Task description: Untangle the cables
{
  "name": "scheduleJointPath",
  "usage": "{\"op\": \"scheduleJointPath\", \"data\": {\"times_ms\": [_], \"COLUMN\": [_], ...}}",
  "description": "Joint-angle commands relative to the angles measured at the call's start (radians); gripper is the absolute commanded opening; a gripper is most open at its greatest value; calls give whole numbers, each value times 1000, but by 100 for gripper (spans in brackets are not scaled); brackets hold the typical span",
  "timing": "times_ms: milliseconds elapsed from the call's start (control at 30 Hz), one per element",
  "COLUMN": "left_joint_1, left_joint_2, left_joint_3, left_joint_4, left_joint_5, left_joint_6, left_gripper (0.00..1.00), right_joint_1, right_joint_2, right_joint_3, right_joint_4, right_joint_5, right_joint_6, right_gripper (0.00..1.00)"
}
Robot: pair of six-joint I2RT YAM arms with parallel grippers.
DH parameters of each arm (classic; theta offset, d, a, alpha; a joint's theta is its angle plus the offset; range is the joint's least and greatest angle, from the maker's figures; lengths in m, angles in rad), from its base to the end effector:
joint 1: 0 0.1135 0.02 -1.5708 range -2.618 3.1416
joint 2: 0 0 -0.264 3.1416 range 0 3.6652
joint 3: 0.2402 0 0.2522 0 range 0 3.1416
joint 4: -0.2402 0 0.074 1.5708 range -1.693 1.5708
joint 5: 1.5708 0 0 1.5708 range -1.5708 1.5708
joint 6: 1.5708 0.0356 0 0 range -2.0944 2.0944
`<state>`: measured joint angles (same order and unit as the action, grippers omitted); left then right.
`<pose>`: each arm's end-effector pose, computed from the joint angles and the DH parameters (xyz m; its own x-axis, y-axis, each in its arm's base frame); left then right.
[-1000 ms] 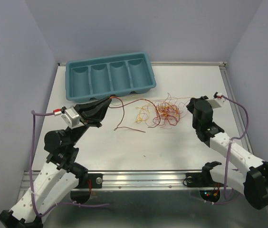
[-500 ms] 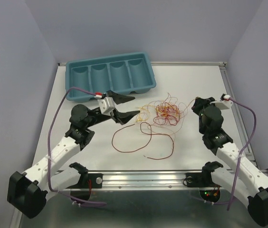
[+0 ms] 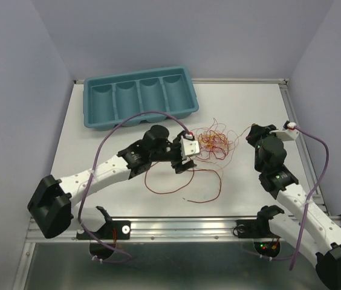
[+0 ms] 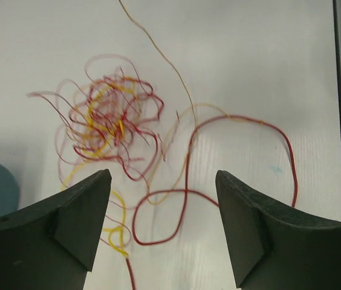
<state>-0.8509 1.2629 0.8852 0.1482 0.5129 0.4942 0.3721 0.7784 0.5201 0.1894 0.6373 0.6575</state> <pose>0.1794 -0.2311 0.3066 0.3281 0.2526 -0.9102 0.9252 0.1083 0.3636 0.1815 0.0481 0.2872 0.1086 0.5697 -0.8147 0.2456 0.7787 0.5773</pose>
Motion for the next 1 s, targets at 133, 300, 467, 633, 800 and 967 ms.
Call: {"op": "scheduleJointPath", "data": {"times_ms": [133,300,467,633,800,967], "left_joint_1": [-91,-99,-105,-117,-137,-148], "left_joint_2": [174,286,328,382,403,437], "left_joint_3": [15,74,84,103,106,112], "left_joint_4": [-235,-286,-274,-289,-309,-317], "left_joint_5": [-214,-196,-226,-223,-217,-226], "left_joint_6": [47,17,-16,-19,-14,-16], "left_gripper": [78,71,70,64,60,54], "right_joint_1": [-9,-9,-9,-9,-9,-9], "right_joint_2": [-5,-11,-11,-8,-5,-2], "right_joint_3": [-19,-22,-25,-22,-23,-23], "right_joint_4": [2,1,-1,-2,-2,-2], "right_joint_5": [36,51,64,67,65,65], "right_joint_6": [-9,-9,-2,-2,1,4], "right_gripper": [0,1,1,0,0,0]}}
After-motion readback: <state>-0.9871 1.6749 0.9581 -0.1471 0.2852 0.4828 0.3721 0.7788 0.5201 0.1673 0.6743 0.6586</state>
